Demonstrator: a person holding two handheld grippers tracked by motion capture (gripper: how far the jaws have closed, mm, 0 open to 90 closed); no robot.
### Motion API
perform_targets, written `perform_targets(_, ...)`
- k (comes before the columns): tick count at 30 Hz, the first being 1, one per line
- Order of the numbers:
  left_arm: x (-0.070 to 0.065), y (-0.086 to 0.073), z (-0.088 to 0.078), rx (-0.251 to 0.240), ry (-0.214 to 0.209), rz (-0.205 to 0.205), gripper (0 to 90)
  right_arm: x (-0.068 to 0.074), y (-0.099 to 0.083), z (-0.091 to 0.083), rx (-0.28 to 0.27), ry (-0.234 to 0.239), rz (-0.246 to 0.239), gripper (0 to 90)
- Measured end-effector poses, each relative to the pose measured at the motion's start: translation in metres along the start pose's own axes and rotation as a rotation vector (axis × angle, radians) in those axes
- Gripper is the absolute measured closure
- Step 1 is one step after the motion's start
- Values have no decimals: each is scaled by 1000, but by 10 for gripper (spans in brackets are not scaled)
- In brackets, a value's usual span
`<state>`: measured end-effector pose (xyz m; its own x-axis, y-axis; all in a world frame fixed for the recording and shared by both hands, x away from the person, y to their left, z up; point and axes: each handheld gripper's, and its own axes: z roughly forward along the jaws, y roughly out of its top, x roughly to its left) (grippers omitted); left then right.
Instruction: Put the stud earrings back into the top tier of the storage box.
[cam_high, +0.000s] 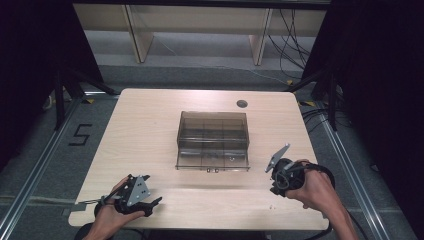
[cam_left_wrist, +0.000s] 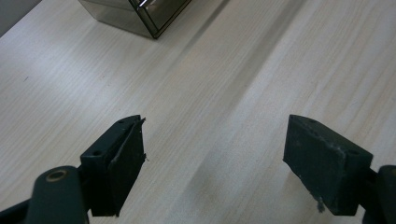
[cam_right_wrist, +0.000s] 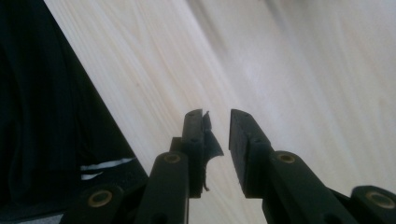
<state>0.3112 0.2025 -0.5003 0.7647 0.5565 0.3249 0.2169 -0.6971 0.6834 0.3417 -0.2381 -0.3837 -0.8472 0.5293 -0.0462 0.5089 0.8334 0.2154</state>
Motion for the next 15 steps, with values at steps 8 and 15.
perform_targets(8, 0, 0, 1, -1, 0, -3, 198, 0, -16, 28, 33, 22, 15, 764)
perform_targets(15, 0, 0, 0, -2, -2, -4, 198, 1, -21, 46, 77, 31, 10, 765)
